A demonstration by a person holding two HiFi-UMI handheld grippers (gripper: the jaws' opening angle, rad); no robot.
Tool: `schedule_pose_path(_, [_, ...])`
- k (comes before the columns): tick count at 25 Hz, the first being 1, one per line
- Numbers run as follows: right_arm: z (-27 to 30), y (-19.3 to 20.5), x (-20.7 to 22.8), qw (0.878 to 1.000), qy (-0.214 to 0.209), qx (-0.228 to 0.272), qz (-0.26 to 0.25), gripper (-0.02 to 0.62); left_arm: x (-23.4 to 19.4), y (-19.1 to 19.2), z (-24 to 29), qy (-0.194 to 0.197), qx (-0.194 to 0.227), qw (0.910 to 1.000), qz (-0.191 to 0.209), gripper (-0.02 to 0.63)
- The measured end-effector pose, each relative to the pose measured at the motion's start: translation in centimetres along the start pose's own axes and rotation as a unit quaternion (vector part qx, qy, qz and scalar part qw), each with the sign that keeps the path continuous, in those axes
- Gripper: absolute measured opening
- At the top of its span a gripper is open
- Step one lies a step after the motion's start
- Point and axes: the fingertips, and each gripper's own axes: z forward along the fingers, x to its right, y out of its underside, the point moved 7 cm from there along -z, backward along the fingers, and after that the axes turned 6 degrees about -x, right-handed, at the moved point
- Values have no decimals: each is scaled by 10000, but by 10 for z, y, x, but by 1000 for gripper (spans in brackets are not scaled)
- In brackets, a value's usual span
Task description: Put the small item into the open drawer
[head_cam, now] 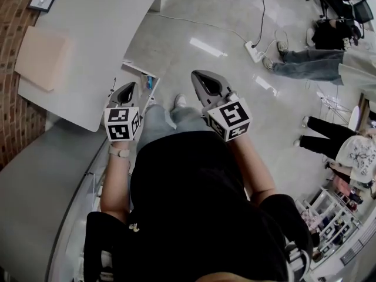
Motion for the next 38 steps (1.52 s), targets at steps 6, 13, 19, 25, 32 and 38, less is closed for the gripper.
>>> schedule_pose_path(6, [-32, -47, -38, 9986, -264, 418, -201, 12, 17, -31, -89, 86, 713, 9974, 37, 3])
schedule_pose_path(13, [-30, -76, -52, 9958, -542, 630, -387, 12, 22, -65, -132, 233, 1700, 9852, 36, 3])
schedule_pose_path(19, [-33, -93, -63, 9930, -683, 821, -513, 12, 21, -85, -162, 137, 2342, 9720, 133, 3])
schedule_pose_path(25, [-38, -104, -70, 9909, -743, 958, -578, 12, 23, -94, -182, 85, 2683, 9631, 197, 3])
schedule_pose_path(32, [-49, -108, -74, 9880, -812, 1212, -497, 12, 28, -93, -189, 62, 2798, 9599, 177, 3])
schedule_pose_path(38, [-55, -108, -75, 9875, -771, 1228, -614, 12, 31, -90, -194, -31, 2839, 9587, 191, 3])
